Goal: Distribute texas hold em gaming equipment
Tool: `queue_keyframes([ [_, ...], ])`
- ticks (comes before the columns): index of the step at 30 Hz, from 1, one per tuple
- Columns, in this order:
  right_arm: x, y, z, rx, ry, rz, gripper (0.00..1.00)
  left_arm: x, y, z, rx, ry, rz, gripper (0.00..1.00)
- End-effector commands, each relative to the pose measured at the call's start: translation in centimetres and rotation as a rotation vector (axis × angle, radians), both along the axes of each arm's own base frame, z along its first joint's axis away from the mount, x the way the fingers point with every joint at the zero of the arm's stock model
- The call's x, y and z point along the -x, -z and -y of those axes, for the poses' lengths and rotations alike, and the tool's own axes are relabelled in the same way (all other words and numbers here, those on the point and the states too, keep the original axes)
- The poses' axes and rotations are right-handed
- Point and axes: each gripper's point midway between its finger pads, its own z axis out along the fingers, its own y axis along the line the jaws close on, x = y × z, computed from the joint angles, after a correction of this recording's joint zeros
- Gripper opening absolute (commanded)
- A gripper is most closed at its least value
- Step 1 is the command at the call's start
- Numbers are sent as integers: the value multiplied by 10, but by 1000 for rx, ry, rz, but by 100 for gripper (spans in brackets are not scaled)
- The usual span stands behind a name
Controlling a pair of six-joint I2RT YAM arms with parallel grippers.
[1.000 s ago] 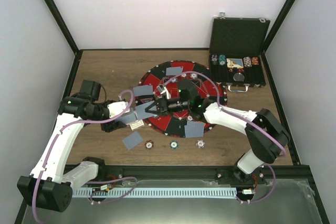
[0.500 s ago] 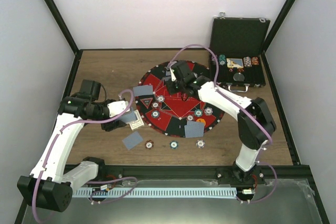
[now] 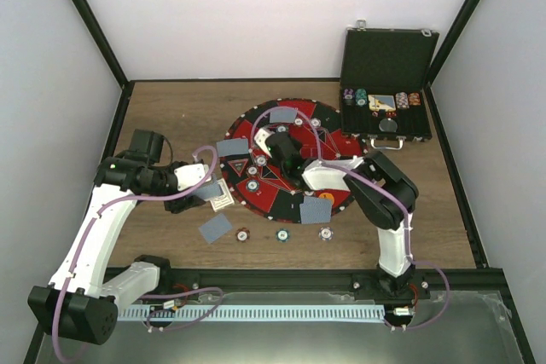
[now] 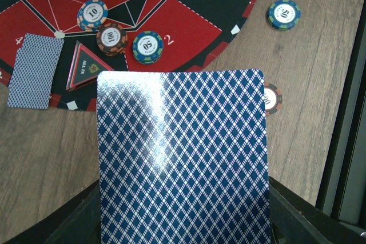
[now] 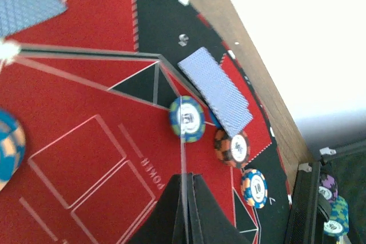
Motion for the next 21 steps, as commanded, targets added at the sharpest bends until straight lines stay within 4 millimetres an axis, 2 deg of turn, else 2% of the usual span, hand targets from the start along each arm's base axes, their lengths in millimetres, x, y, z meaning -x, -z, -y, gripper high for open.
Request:
queue_keyframes([
  [1, 3, 7, -17, 159, -106, 130, 1, 0, -3, 1, 13, 2, 15, 4],
  [3, 12, 16, -22, 173, -140, 110, 4, 0, -4, 1, 10, 3, 20, 4],
  [6, 21, 23, -22, 169, -151, 50, 22, 0, -5, 1, 10, 2, 27, 4],
  [9, 32, 25, -17, 141, -154, -3, 34, -1, -6, 1, 14, 3, 29, 4],
  [12, 42, 24, -13, 111, -151, -53, 50, -1, -6, 2, 16, 3, 27, 4],
  [17, 63, 16, -7, 95, -171, -115, 70, 2, -7, 1, 17, 3, 31, 4],
  [21, 76, 9, 2, 67, -152, -168, 78, 4, -7, 1, 16, 2, 27, 4],
])
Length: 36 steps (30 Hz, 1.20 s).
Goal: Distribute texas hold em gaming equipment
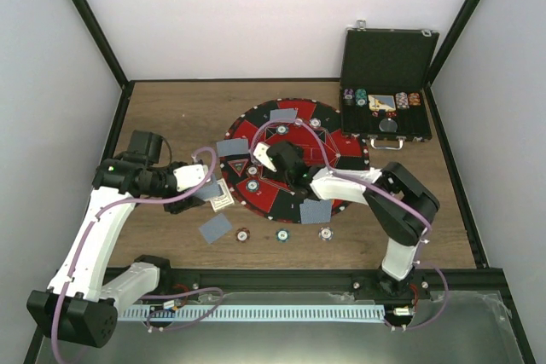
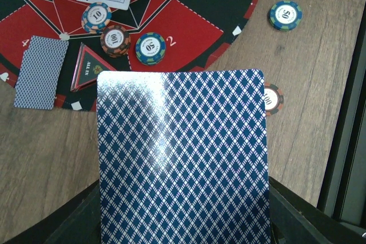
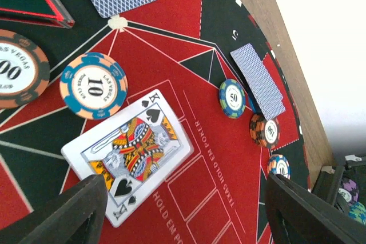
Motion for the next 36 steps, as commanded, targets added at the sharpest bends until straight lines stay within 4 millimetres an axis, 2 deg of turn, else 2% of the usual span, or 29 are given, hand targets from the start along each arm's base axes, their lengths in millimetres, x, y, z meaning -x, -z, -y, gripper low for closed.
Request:
queue_keyframes([
  [1, 22, -5, 10, -31, 23, -92, 79, 3, -4, 1, 17, 3, 14, 4],
  [4, 26, -27, 13, -108, 62, -99, 81, 4, -4, 1, 16, 4, 12, 4],
  [5, 27, -35, 14, -140, 78, -98, 87, 4, -4, 1, 16, 4, 9, 4],
  [6, 27, -45, 15, -179, 101, -90, 97, 4, -5, 1, 17, 4, 10, 4],
  [9, 25, -85, 17, -348, 198, -76, 100, 6, -6, 2, 22, 6, 14, 4],
  [13, 32, -150, 14, -807, 347, -172, 100, 5, -7, 3, 28, 8, 12, 4],
  [16, 45, -181, 7, -1098, 315, -419, 100, 5, -8, 3, 30, 9, 13, 4],
  [19, 70, -191, -10, -1272, 149, -701, 100, 6, -9, 4, 36, 11, 18, 4],
  [23, 97, -185, -33, -1326, 58, -959, 100, 6, -9, 5, 39, 13, 14, 4],
  [30, 130, -170, -76, -1295, 57, -1178, 99, 5, -9, 5, 41, 14, 16, 4],
  [36, 150, -147, -109, -1233, 64, -1334, 91, 4, -9, 5, 41, 14, 17, 4],
])
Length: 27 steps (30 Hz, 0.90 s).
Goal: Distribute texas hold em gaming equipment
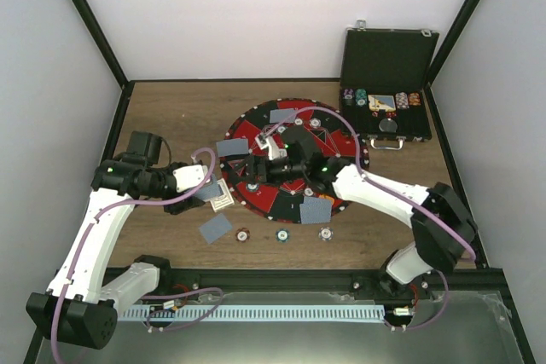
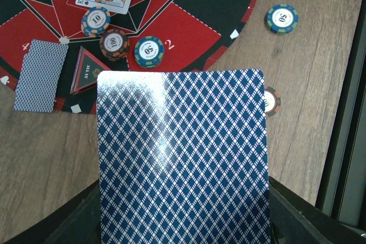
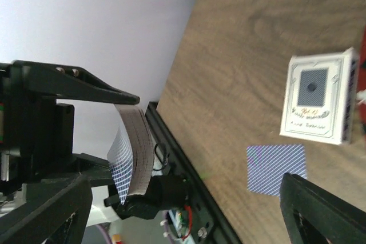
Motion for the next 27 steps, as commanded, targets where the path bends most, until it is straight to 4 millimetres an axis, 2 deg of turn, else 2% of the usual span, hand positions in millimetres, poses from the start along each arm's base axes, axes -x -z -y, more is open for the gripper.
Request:
queue_keyframes([
  [1, 13, -11, -27, -63, -82, -75, 90, 1, -5, 4, 27, 9, 7, 4],
  [14, 30, -10, -71, -148, -215, -143, 84, 0, -4, 3, 20, 8, 4, 4],
  [24, 42, 1, -110, -140, -294, -184, 79, 1, -5, 2, 15, 9, 9, 4],
  [27, 41, 8, -116, -128, -299, -199, 76, 2, -5, 2, 14, 9, 12, 4],
])
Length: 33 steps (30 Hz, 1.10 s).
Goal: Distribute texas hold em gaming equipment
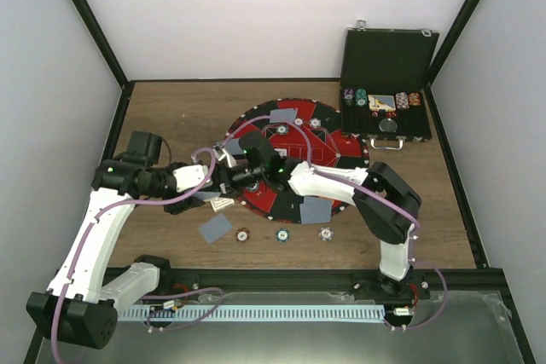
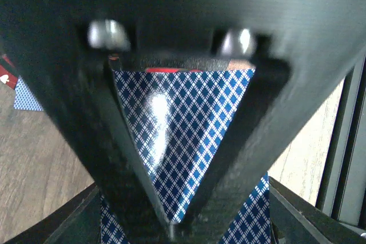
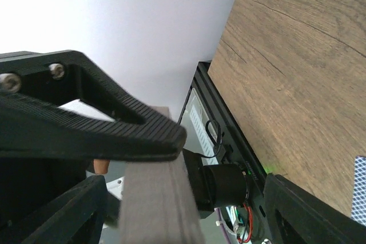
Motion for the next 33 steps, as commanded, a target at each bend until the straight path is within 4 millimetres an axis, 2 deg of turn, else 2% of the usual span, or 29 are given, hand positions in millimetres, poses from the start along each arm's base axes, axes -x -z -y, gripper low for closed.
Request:
queue_keyframes([
  [1, 1, -6, -14, -18, -31, -4, 76, 2, -7, 2, 17, 10, 14, 4],
  [6, -4, 6, -9, 15, -16, -16, 71, 3, -8, 1, 11, 12, 21, 4],
  [10, -15, 12, 9, 32, 28, -21, 67, 4, -10, 1, 13, 15, 22, 4],
  [16, -20, 5, 30, 23, 63, -9, 58, 4, -9, 2, 18, 17, 19, 4],
  [22, -18, -7, 36, 9, 67, 5, 38, 3, -9, 3, 20, 18, 18, 4],
  [24, -17, -8, 37, 10, 68, 10, 35, 3, -9, 3, 18, 19, 19, 4],
  [26, -17, -6, 37, 15, 66, 10, 35, 3, -9, 2, 18, 18, 19, 4],
  [27, -15, -8, 36, 6, 58, 12, 39, 3, -9, 3, 18, 18, 19, 4],
  [30, -7, -11, 24, -12, 21, 18, 59, 3, -8, 3, 19, 20, 16, 4],
  [33, 1, -9, 6, -10, -29, 17, 65, 2, -8, 3, 22, 20, 14, 4],
])
